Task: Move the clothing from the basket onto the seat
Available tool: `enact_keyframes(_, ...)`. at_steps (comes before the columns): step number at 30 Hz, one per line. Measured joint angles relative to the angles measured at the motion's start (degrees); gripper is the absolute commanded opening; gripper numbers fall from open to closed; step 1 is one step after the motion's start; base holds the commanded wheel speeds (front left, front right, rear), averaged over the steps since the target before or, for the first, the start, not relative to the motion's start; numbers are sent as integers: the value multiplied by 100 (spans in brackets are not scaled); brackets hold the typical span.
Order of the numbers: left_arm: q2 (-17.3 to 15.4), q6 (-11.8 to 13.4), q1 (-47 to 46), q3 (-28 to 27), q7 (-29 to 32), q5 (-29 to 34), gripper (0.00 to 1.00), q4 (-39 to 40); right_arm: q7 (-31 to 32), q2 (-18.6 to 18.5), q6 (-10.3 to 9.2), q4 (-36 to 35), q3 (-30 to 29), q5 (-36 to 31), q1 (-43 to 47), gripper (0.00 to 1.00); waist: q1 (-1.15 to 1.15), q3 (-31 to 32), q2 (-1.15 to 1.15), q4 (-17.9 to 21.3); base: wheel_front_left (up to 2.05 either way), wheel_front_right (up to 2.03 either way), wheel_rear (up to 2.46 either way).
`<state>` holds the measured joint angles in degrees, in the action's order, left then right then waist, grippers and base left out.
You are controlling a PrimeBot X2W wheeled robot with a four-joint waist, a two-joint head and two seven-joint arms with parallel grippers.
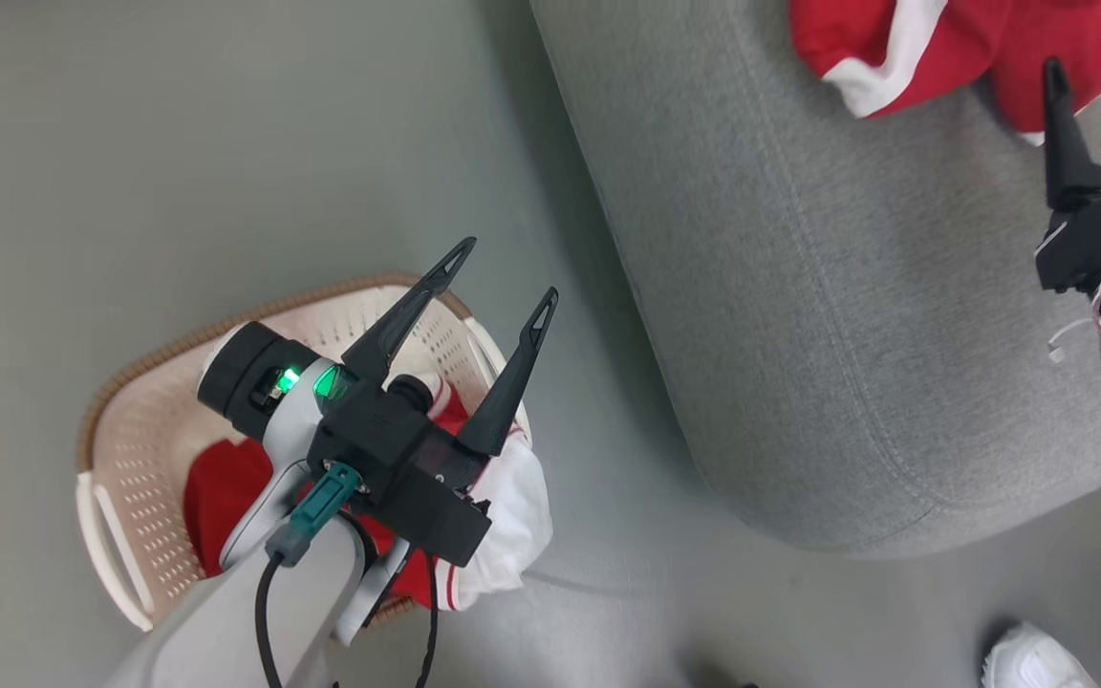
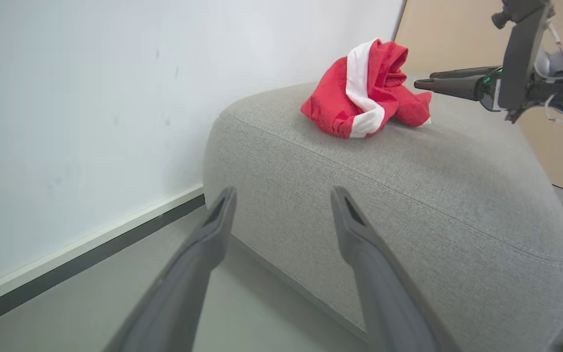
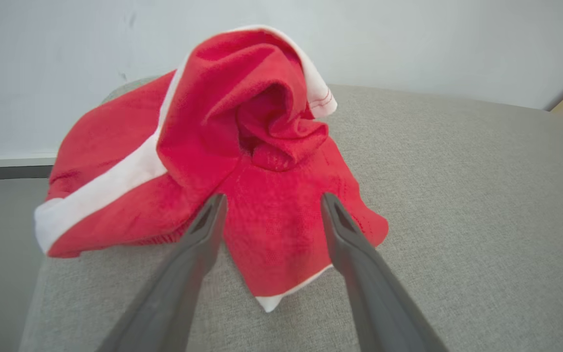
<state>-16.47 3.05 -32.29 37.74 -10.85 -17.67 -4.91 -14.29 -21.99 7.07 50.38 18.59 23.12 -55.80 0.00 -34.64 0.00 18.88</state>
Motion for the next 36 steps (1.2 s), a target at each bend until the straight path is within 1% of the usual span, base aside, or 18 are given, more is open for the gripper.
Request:
enact_keyframes(7, 200, 55, 119, -148, -188, -114, 100, -350, -1, 145, 1, -392, 64, -49, 254, 100, 0, 512, 0, -162, 0, 0, 0)
enact_keyframes(10, 278, 105, 191, -291, -242, -321, 100, -520, -1, 274, 1, -552, 62, -48, 393, 100, -1, 735, 0, -280, 0, 0, 0)
enact_keyframes(17, 391, 205, 591, -664, -314, -580, 100, -894, -1, 535, 1, -845, 118, -49, 782, 100, -1, 1250, 0, -655, 0, 0, 0)
enact_keyframes(22, 376, 257, 1021, -959, -344, -744, 100, -1039, -1, 699, -1, -1051, 160, -59, 1252, 100, -1, 1627, -1, -968, 0, 0, 0)
enact_keyframes(28, 256, 310, 1624, -1301, -345, -800, 100, -1067, -1, 980, -118, -1388, 178, -78, 1880, 100, -1, 2104, -1, -1302, 0, 0, 0)
enact_keyframes(30, 227, 348, 1849, -1384, -345, -800, 100, -1055, 0, 1054, -180, -1515, 188, -93, 2100, 100, -2, 2265, -1, -1396, 0, 0, 0)
enact_keyframes(36, 263, 359, 2413, -1685, -346, -824, 100, -848, 0, 1240, -413, -1971, 124, -90, 2860, 100, -2, 2725, -1, -1614, 0, 0, 0)
